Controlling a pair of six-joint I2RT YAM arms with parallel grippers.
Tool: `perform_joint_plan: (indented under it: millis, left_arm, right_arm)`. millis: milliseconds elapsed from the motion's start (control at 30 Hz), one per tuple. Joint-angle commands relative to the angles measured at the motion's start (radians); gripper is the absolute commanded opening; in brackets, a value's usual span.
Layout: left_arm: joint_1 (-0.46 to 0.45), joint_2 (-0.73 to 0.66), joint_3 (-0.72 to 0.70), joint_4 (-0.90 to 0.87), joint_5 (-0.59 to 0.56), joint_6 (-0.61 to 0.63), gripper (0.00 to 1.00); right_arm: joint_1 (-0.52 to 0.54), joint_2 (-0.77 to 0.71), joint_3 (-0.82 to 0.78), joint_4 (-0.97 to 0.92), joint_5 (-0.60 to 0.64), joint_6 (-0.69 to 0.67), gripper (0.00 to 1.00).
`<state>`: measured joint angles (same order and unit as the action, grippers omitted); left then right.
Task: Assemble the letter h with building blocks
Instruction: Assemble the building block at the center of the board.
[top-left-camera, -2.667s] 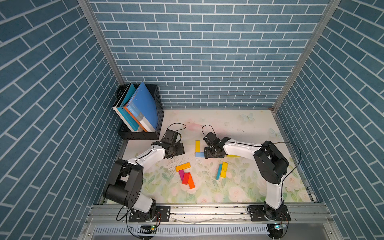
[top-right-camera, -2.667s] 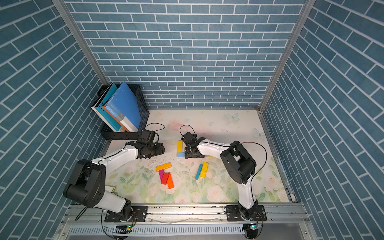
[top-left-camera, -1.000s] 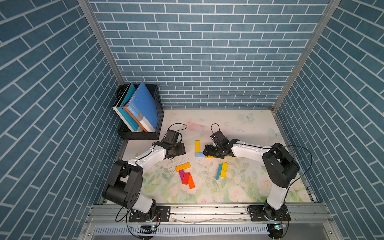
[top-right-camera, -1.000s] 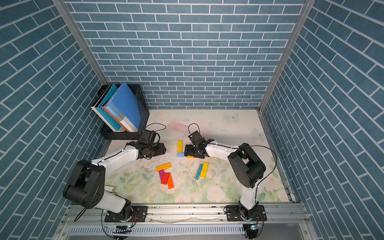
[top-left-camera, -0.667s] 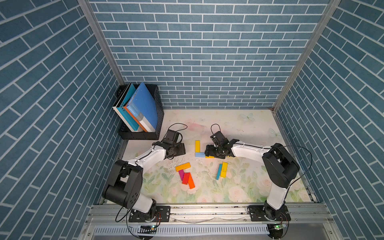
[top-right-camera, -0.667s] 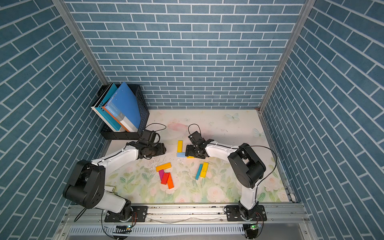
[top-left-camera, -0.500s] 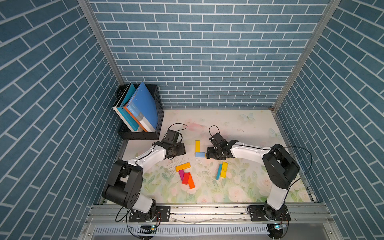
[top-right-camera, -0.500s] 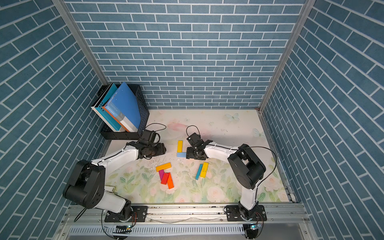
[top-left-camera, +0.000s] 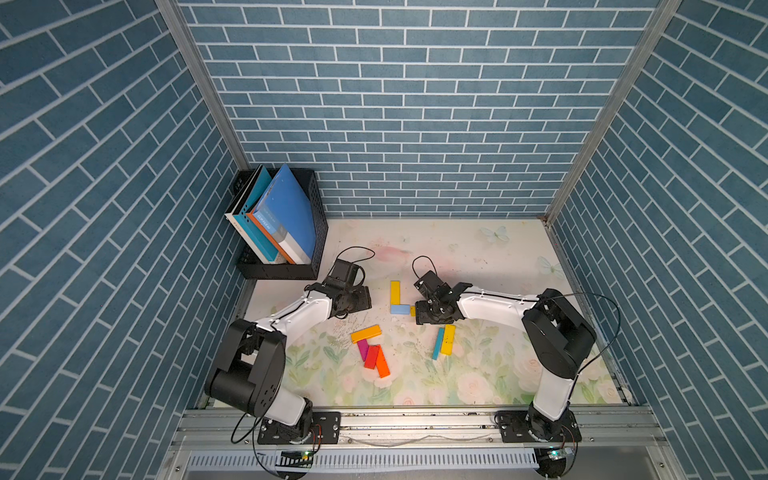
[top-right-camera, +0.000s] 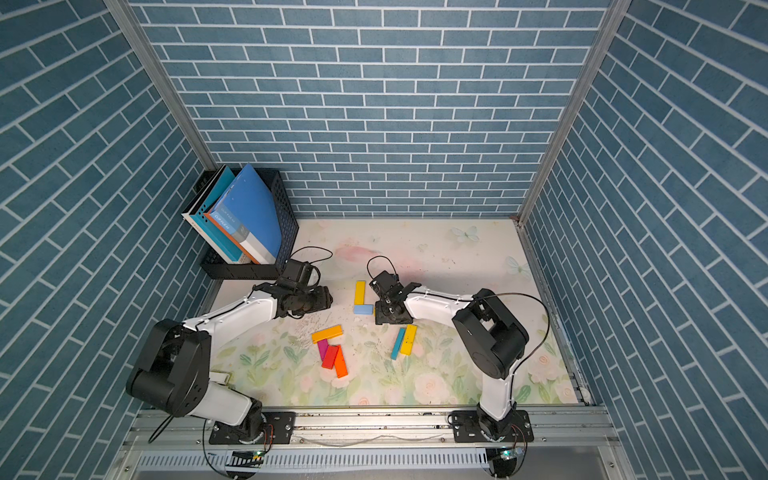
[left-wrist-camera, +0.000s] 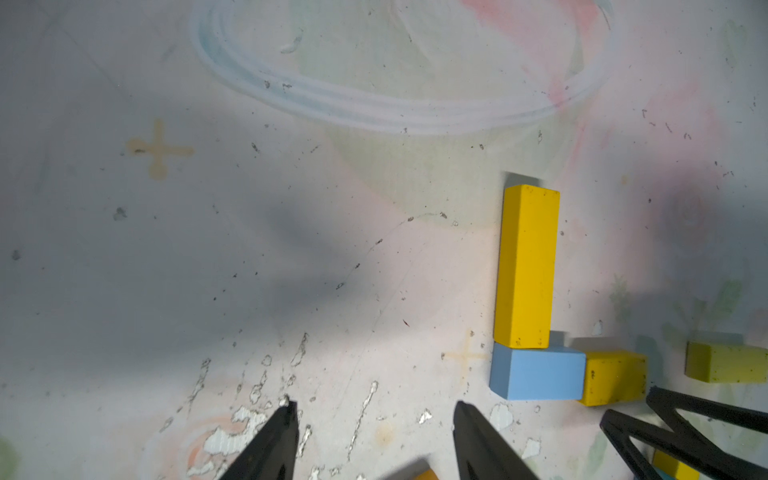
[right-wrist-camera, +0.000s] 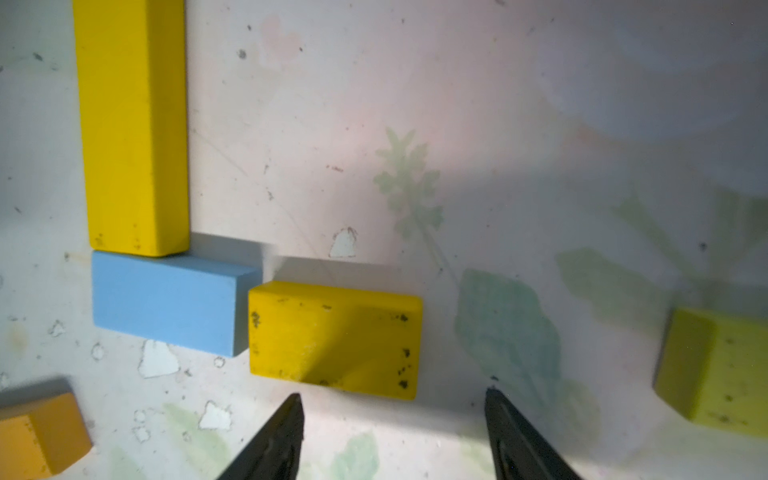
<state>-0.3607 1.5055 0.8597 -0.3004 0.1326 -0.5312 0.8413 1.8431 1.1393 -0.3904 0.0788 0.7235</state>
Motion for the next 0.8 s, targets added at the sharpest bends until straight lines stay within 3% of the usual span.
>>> perform_joint_plan:
  millis: [0, 300, 533, 767]
  left_arm:
    - [-0.007, 0.012, 0.01, -0.008, -0.004, 0.001, 0.65]
    - [-0.007, 0.013, 0.007, -0.006, -0.005, 0.002, 0.65]
    - [-0.009, -0.001, 0.002, -0.005, 0.003, -0.002, 0.65]
    - [-0.008, -0.005, 0.012, -0.006, 0.005, -0.004, 0.65]
  right_arm:
    - [-0.003, 0.031, 0.038, -0.039, 0.032, -0.034, 0.69]
    - [-0.001, 0.026, 0.041, -0.044, 0.03, -0.034, 0.69]
    - [-0.015, -0.096, 0.038, -0.054, 0.049, -0.003, 0.69]
    - [-0.077, -0.056, 0.053, 0.007, -0.015, 0.165, 0.68]
